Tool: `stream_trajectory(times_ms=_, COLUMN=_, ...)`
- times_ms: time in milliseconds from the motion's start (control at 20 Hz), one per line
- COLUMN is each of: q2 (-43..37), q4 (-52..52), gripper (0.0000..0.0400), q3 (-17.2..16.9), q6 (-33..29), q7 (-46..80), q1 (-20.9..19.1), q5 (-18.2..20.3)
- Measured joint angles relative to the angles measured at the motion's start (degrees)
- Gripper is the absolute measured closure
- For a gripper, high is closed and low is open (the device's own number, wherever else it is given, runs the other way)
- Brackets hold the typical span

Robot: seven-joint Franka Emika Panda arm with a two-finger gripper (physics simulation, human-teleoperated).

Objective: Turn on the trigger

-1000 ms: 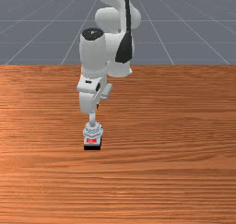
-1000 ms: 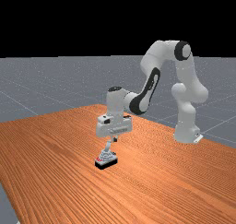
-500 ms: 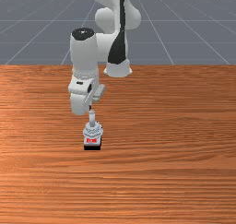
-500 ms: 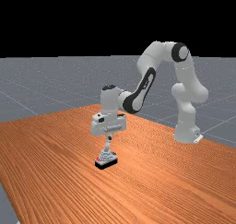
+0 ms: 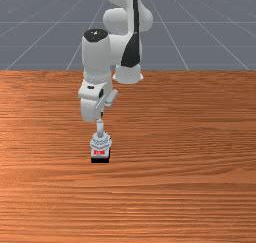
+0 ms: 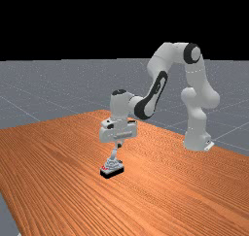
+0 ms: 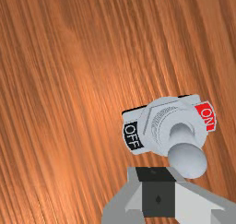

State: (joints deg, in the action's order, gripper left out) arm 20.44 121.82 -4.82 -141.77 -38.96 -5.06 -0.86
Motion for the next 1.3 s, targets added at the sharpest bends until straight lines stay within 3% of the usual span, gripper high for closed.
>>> stream_trajectory(times_ms=300, q2=0.1, q4=-0.1, gripper=0.04, q3=0.2, q6=0.2, q7=1.8, q1=0.9, q5=-0.1)
stream_trajectory(times_ms=500, q2=1.8, q4=-5.5, gripper=0.04, q3=-0.1, q6=2.4, q7=4.1, q1=1.2, q5=0.5)
stream_trajectory(times_ms=600, q2=2.7, q4=-6.0, gripper=0.04, q3=0.7, q6=-2.0, q7=2.1, q1=0.7, q5=1.1)
stream_trajectory(times_ms=750, q2=4.8, q4=-10.2, gripper=0.04, q3=0.8, q6=3.2, q7=1.0, q1=0.7, q5=0.5)
stream_trajectory(times_ms=850, q2=3.0, q4=-7.2, gripper=0.04, q3=1.2, q6=1.8, q7=-1.6, q1=0.3, q5=0.3)
stream_trajectory(times_ms=900, q2=3.3, q4=-8.9, gripper=0.04, q3=0.2, q6=8.4, q7=2.3, q1=1.2, q5=-0.2)
stream_trajectory(times_ms=950, q2=-0.2, q4=-2.2, gripper=0.04, q3=1.0, q6=0.4, q7=-2.1, q1=0.3, q5=0.0)
stream_trajectory(times_ms=1150, q2=-4.5, q4=5.0, gripper=0.04, q3=0.2, q6=-4.2, q7=0.6, q1=0.5, q5=0.1)
stream_trajectory(times_ms=1200, q2=-3.5, q4=3.4, gripper=0.04, q3=1.6, q6=-1.5, q7=-2.8, q1=-0.9, q5=3.7)
stream_trajectory(times_ms=1250, q2=-3.5, q4=5.3, gripper=0.04, q3=0.5, q6=-6.3, q7=0.1, q1=0.2, q5=0.6)
stream_trajectory(times_ms=1300, q2=-2.1, q4=3.7, gripper=0.04, q3=1.5, q6=-3.7, q7=-2.0, q1=-0.8, q5=2.9)
